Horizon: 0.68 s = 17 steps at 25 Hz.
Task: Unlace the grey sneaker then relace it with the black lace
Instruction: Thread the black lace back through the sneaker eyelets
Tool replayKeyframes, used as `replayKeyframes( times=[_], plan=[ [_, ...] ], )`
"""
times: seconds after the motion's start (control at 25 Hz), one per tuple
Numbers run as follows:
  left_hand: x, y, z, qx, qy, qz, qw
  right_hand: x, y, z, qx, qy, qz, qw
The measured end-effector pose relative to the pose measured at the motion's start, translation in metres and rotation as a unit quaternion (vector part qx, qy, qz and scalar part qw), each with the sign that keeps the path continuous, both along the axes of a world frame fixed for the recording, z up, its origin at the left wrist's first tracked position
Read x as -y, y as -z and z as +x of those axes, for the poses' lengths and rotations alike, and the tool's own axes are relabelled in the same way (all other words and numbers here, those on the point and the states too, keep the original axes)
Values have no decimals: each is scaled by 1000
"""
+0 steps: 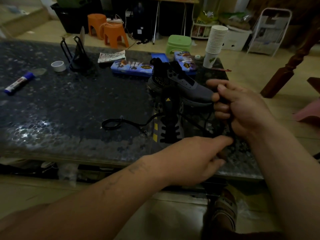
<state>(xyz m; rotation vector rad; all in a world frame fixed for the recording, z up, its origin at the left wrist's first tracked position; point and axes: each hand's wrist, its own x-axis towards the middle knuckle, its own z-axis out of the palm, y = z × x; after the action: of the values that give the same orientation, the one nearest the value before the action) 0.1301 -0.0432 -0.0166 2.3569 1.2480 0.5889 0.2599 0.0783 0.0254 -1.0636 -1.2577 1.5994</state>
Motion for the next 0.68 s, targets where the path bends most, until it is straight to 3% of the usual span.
replayKeyframes(
  times=[0.08, 0.12, 0.2, 0.24, 0.32, 0.44, 0.52, 0.6, 0.68],
  plan=[
    [4, -5, 0, -7, -67, 46, 997, -1, -1, -2, 4, -17, 10, 1000],
    [5, -7, -7, 19, -148, 82, 985, -1, -1, -4, 38, -12, 19, 999],
    [-2, -4, -33, 102, -332, 121, 930, 3, 0, -11, 139, -9, 45, 989],
    [-9, -2, -48, 128, -401, 116, 899, 5, 1, -16, 182, -15, 66, 981],
    [-26, 3, -73, 151, -476, 17, 866, 12, 3, -28, 222, -29, 123, 967],
    [-46, 7, -89, 154, -480, -127, 854, 20, 7, -52, 232, -62, 196, 951],
    [-52, 10, -100, 249, -467, -157, 834, 19, 11, -66, 283, -89, 228, 928],
    [-51, 11, -109, 377, -448, -211, 783, 16, 11, -75, 346, -92, 266, 895],
    [-48, 11, -116, 430, -426, -258, 753, 14, 13, -82, 410, -95, 317, 850]
  ],
)
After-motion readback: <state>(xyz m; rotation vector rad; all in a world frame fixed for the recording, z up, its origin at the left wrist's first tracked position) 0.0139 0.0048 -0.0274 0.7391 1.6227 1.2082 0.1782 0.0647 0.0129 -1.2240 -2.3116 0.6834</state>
